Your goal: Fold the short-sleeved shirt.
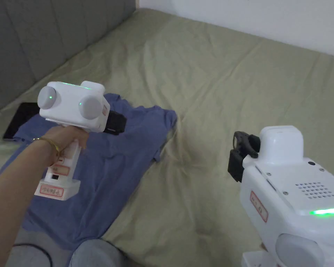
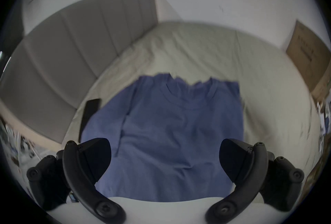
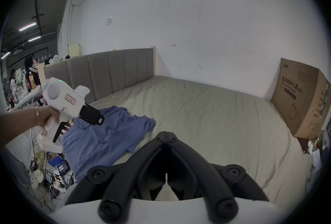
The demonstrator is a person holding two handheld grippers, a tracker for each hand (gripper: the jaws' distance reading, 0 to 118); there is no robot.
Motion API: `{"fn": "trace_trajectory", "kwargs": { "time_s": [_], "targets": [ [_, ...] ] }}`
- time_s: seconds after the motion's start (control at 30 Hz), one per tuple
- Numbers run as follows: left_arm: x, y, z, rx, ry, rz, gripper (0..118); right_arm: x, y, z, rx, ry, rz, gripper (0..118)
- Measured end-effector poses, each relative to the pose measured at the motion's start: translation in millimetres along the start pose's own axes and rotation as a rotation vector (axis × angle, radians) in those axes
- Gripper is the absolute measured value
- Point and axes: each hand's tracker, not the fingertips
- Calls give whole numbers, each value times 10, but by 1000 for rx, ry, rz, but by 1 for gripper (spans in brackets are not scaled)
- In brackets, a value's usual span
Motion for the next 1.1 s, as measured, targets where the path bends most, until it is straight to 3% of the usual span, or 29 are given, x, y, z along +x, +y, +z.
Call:
{"fn": "trace_trajectory", "kwargs": {
  "time_s": [0.1, 0.3, 0.37, 0.4, 0.43, 0.5, 0.53, 0.57, 0.63, 0.7, 0.83, 1.1],
  "targets": [
    [128, 50, -377, -61, -60, -9, 118, 79, -83, -154, -42, -14, -10, 0],
    [414, -31, -748, -123, 2, -95, 117, 233, -249, -376, -109, -37, -28, 0],
    [427, -50, -805, -184, -35, -59, 91, 277, -286, -395, -122, -43, -34, 0],
    [352, -30, -782, -203, -144, 38, 81, 294, -301, -391, -124, -46, -36, 0],
    [340, -29, -753, -189, -105, 105, 75, 317, -319, -375, -127, -50, -38, 0],
    [311, -21, -674, -156, -87, 122, 48, 354, -334, -347, -133, -52, -47, 0],
    [216, 7, -674, -143, -95, 139, 19, 371, -340, -330, -137, -49, -51, 0],
    [186, -4, -643, -124, -64, 169, 0, 388, -354, -295, -139, -50, -53, 0],
    [146, -68, -610, -116, -2, 238, 0, 404, -369, -231, -139, -56, -49, 0],
    [76, -122, -583, -103, -51, 295, 0, 412, -377, -164, -140, -63, -41, 0],
    [83, -208, -355, -29, -22, 250, 0, 417, -376, -18, -132, -75, -35, 0],
    [-234, -304, 646, 273, -51, 312, 0, 366, -416, 366, -100, -71, -41, 0]
  ]
}}
